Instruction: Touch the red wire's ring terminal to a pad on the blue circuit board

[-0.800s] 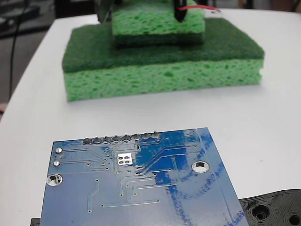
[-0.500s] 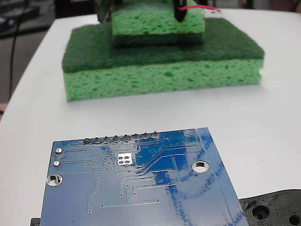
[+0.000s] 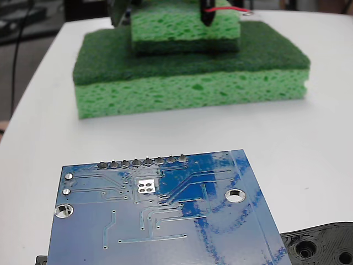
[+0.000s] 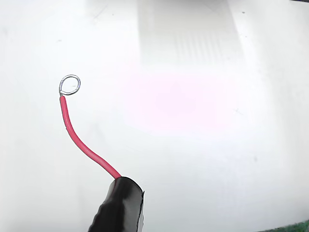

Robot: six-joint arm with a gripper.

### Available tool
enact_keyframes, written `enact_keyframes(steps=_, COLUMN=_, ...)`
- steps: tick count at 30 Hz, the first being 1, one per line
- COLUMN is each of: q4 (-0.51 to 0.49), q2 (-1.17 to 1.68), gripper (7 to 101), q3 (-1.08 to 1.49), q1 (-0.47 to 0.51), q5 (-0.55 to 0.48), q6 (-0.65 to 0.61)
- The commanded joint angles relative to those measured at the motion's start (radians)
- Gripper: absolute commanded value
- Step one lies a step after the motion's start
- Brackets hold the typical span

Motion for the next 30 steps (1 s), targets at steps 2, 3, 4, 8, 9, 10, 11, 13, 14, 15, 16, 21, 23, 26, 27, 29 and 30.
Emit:
enact_keyframes(steps=2, q4=0.006, q2=0.002, gripper=100.3, q3=-0.049, q1=0.005, q5=0.011, q6=0.003)
enact_keyframes(steps=3, q4=0.011, q2=0.002, gripper=100.3, q3=-0.067, q1=0.003, q5=0.018, q6=-0.002)
enact_keyframes(steps=4, q4=0.012, q2=0.002, gripper=100.3, q3=-0.083, q1=0.0, q5=0.025, q6=-0.003)
enact_keyframes(steps=8, q4=0.006, q2=-0.037, gripper=100.3, q3=-0.123, q1=0.009, q5=0.038, q6=-0.009)
enact_keyframes(steps=9, q4=0.002, q2=-0.066, gripper=100.3, q3=-0.138, q1=0.018, q5=0.038, q6=-0.011)
enact_keyframes(steps=10, q4=-0.009, q2=-0.103, gripper=100.3, q3=-0.155, q1=0.029, q5=0.032, q6=-0.011)
enact_keyframes(steps=11, q4=-0.026, q2=-0.146, gripper=100.3, q3=-0.175, q1=0.037, q5=0.025, q6=-0.012)
enact_keyframes(steps=13, q4=-0.066, q2=-0.25, gripper=100.3, q3=-0.227, q1=0.04, q5=0.023, q6=-0.008)
enact_keyframes(steps=14, q4=-0.081, q2=-0.313, gripper=100.3, q3=-0.265, q1=0.04, q5=0.023, q6=-0.008)
enact_keyframes(steps=15, q4=-0.094, q2=-0.376, gripper=100.3, q3=-0.308, q1=0.04, q5=0.021, q6=-0.006)
enact_keyframes(steps=16, q4=-0.103, q2=-0.442, gripper=100.3, q3=-0.351, q1=0.037, q5=0.025, q6=0.002)
enact_keyframes(steps=21, q4=-0.158, q2=-0.657, gripper=100.3, q3=-0.497, q1=0.04, q5=0.025, q6=0.028)
enact_keyframes(steps=23, q4=-0.163, q2=-0.701, gripper=100.3, q3=-0.537, q1=0.04, q5=0.031, q6=0.046)
enact_keyframes(steps=26, q4=-0.172, q2=-0.755, gripper=100.3, q3=-0.589, q1=0.034, q5=0.046, q6=0.075)
enact_keyframes(steps=27, q4=-0.161, q2=-0.781, gripper=100.3, q3=-0.614, q1=0.031, q5=0.055, q6=0.084)
enact_keyframes(steps=29, q4=-0.16, q2=-0.827, gripper=100.3, q3=-0.649, q1=0.026, q5=0.071, q6=0.098)
enact_keyframes(steps=30, q4=-0.166, q2=-0.848, gripper=100.3, q3=-0.661, q1=0.025, q5=0.074, q6=0.104)
